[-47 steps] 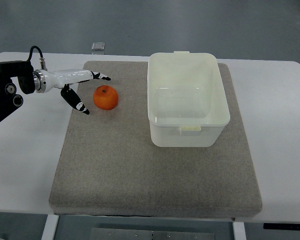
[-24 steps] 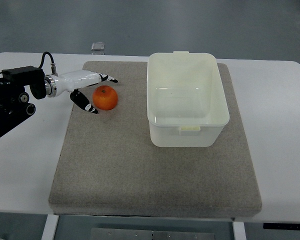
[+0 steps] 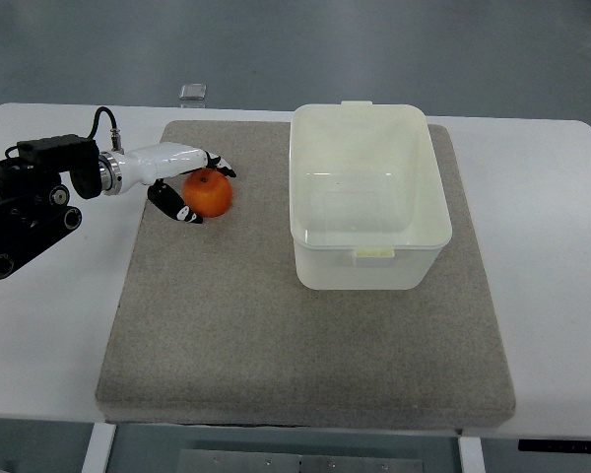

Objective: Put orange in box with left hand
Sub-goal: 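Close the left hand's fingers around the orange, then lift the orange with the left hand and carry it over the box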

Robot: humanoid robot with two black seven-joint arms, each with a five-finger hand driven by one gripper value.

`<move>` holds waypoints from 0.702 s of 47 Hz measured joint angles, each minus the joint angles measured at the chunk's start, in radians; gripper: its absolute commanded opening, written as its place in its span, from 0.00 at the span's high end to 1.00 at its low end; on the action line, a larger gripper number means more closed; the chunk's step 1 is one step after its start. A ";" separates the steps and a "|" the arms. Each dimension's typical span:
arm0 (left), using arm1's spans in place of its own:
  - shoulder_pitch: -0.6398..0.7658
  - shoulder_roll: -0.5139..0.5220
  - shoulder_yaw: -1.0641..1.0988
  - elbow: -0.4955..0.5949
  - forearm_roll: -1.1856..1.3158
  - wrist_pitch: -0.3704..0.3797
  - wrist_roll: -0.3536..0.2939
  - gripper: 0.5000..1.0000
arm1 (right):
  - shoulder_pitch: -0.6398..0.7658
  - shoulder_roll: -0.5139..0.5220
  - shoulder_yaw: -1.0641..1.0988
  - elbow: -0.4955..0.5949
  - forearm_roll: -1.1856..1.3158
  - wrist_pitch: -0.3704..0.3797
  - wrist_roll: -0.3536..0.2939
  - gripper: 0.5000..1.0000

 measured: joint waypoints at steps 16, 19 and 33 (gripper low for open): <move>-0.021 0.008 0.000 0.009 0.005 0.000 0.000 1.00 | 0.000 0.000 0.000 0.000 0.000 0.000 0.000 0.15; -0.038 0.016 0.000 0.004 0.006 -0.006 0.000 1.00 | -0.001 0.000 0.000 0.000 0.000 0.000 0.000 0.15; -0.156 0.076 -0.001 -0.054 -0.006 -0.060 -0.001 1.00 | 0.000 0.000 0.000 0.000 0.000 0.000 0.000 0.15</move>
